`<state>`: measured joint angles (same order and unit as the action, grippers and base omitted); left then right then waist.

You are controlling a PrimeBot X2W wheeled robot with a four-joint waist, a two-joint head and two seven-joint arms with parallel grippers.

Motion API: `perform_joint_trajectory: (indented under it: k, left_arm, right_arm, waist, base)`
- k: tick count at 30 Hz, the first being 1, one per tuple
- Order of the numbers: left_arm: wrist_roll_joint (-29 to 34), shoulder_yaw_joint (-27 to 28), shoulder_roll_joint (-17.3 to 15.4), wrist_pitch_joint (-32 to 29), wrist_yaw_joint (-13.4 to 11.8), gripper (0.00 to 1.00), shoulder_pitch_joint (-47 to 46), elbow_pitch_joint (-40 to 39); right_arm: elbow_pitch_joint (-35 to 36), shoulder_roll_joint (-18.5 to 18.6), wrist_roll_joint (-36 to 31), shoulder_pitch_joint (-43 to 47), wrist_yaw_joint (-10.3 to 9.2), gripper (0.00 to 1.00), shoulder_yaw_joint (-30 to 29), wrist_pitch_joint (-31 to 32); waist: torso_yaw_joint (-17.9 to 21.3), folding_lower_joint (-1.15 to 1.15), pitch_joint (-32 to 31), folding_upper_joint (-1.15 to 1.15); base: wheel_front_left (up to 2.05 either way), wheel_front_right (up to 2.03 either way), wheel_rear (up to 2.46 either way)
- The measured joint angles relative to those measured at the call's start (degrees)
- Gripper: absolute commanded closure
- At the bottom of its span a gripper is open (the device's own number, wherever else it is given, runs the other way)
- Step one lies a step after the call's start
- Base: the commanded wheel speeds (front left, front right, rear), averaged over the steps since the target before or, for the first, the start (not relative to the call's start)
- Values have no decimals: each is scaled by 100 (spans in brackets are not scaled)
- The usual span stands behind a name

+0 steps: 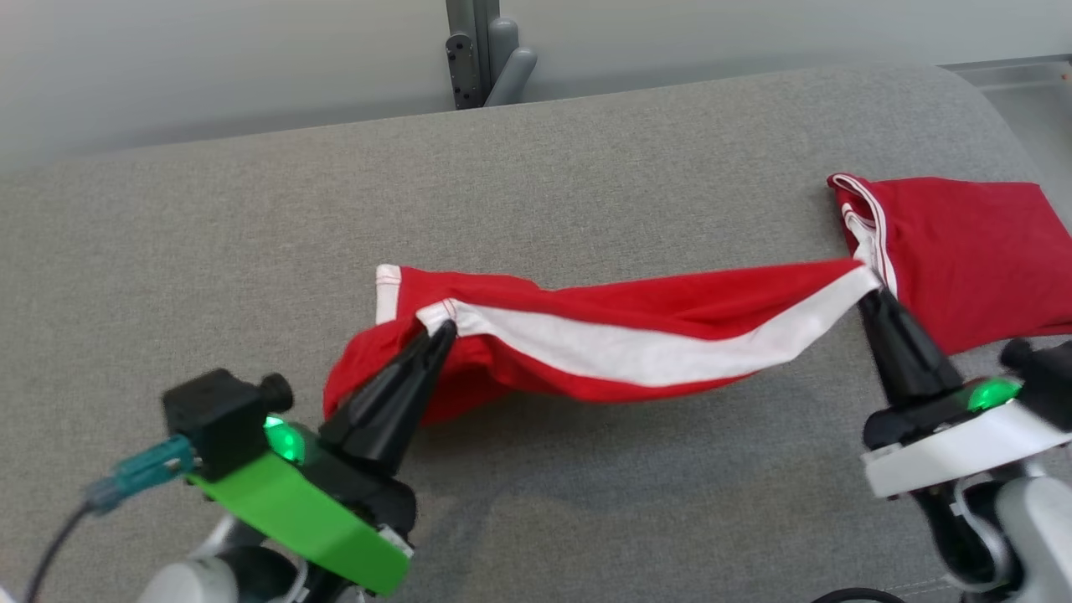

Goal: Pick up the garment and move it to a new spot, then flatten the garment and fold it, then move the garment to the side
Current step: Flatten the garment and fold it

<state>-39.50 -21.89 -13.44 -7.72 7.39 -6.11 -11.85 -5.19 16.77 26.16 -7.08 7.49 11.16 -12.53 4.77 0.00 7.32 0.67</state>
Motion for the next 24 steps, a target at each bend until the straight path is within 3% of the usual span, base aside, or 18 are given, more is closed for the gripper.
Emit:
perform_joint_trajectory:
  k: [2,4,7,11,14,16,19,21,22,24]
  left_arm:
    - [-237,168,-293,-470,-47,100,21,-1023]
    - [-483,409,-558,-920,-197,100,-73,-1777]
    - [-828,753,-884,-1605,-353,100,-687,-2391]
    - [-1414,1073,-1199,-2517,-509,100,-2120,-2126]
    - [-1414,1026,-1377,-3027,-487,100,-3624,-1209]
    - [-1248,845,-1233,-3120,-444,100,-4603,-356]
    - [-545,581,-989,-2643,-267,100,-5881,946]
    - [-57,490,-817,-1982,-219,100,-6487,1792]
    - [456,334,-735,-1228,-130,100,-7016,2425]
    - [868,289,-677,-330,-86,100,-7530,2910]
  right_arm:
    - [1016,272,651,62,0,100,-182,226]
    - [1876,717,900,32,2,100,-519,556]
    - [2706,1157,1158,-365,0,100,-966,1073]
    - [2772,1433,1214,-1686,1,100,-1205,1642]
    - [2165,1428,981,-3014,2,100,-1078,1945]
    - [1539,1188,667,-4007,5,100,-981,1926]
    - [323,375,164,-5442,7,100,-1038,1379]
    - [-523,-165,-275,-6138,7,100,-1106,914]
    - [-1211,-655,-577,-6764,8,100,-1401,352]
    - [-1663,-1050,-734,-7346,7,100,-1731,-66]
  waist:
    - [21,0,19,0]
    - [38,0,84,0]
    - [65,0,256,0]
    - [99,0,624,0]
    - [118,0,999,0]
    - [108,0,1277,0]
    - [56,1,1710,0]
    - [27,2,1971,0]
    - [8,2,2200,0]
    - [6,2,2394,0]
  base:
    - [0,0,0]
    - [0,0,0]
    - [0,0,0]
    - [0,0,0]
    - [0,0,0]
    - [0,0,0]
    - [0,0,0]
    - [0,0,0]
    - [0,0,0]
    - [0,0,0]
